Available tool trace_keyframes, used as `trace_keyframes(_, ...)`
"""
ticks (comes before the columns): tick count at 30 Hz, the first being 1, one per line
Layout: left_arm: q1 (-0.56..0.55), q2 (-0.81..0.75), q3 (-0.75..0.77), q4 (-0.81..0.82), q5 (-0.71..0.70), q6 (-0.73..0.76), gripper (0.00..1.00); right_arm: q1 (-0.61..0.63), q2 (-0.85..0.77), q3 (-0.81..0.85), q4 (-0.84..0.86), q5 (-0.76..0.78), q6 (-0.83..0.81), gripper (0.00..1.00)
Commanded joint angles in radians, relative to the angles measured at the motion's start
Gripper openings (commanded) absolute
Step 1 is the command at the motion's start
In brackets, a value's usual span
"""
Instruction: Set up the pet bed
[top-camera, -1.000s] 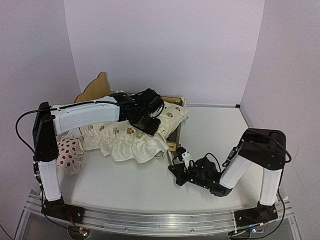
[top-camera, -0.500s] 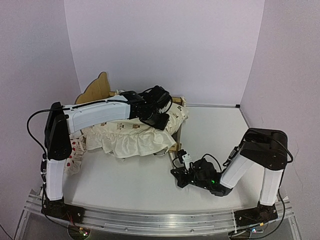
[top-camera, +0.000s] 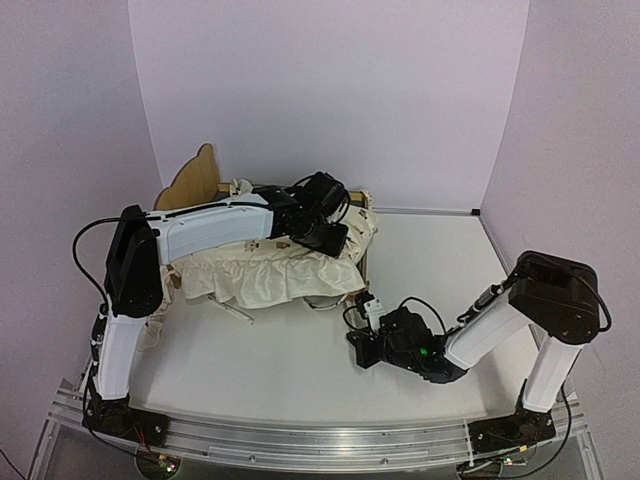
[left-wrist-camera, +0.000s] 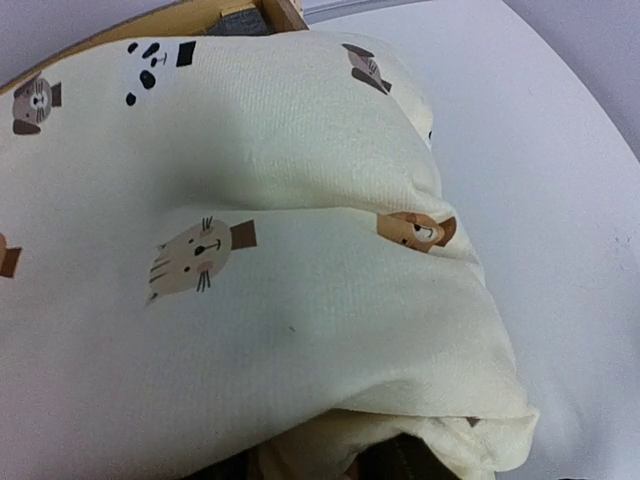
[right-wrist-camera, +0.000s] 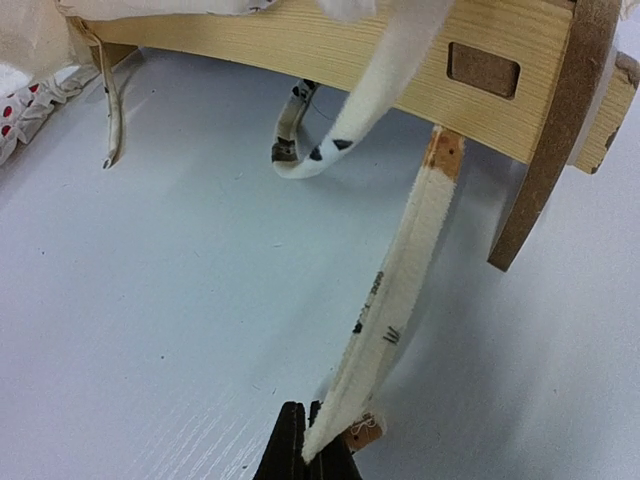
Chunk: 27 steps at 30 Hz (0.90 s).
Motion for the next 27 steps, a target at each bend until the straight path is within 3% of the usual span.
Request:
trace_keyframes(1,0.004,-0.058,0.019,0.039,0.063,0.018,0.54,0.003,-0.038,0.03,-0.085,-0.015,-0.003,0.0)
trace_keyframes(9,0.004,-0.096,0.095,0.064,0.069,0.129,0.82,0.003,0.008,0.055,-0.093,-0.046,0.032,0.0)
trace_keyframes(16,0.004,-0.001,0.321,0.003,0.053,0.199,0.89,0.003,0.023,0.062,-0.101,-0.067,0.052,0.0)
trace_keyframes(23,0.008,0.017,0.339,0.048,0.065,0.24,1.0,0.003,0.041,0.068,-0.108,-0.087,0.068,0.0)
trace_keyframes(27,0.04,0.151,0.455,0.029,0.084,0.267,1.0,0.004,0.047,0.072,-0.108,-0.097,0.075,0.0)
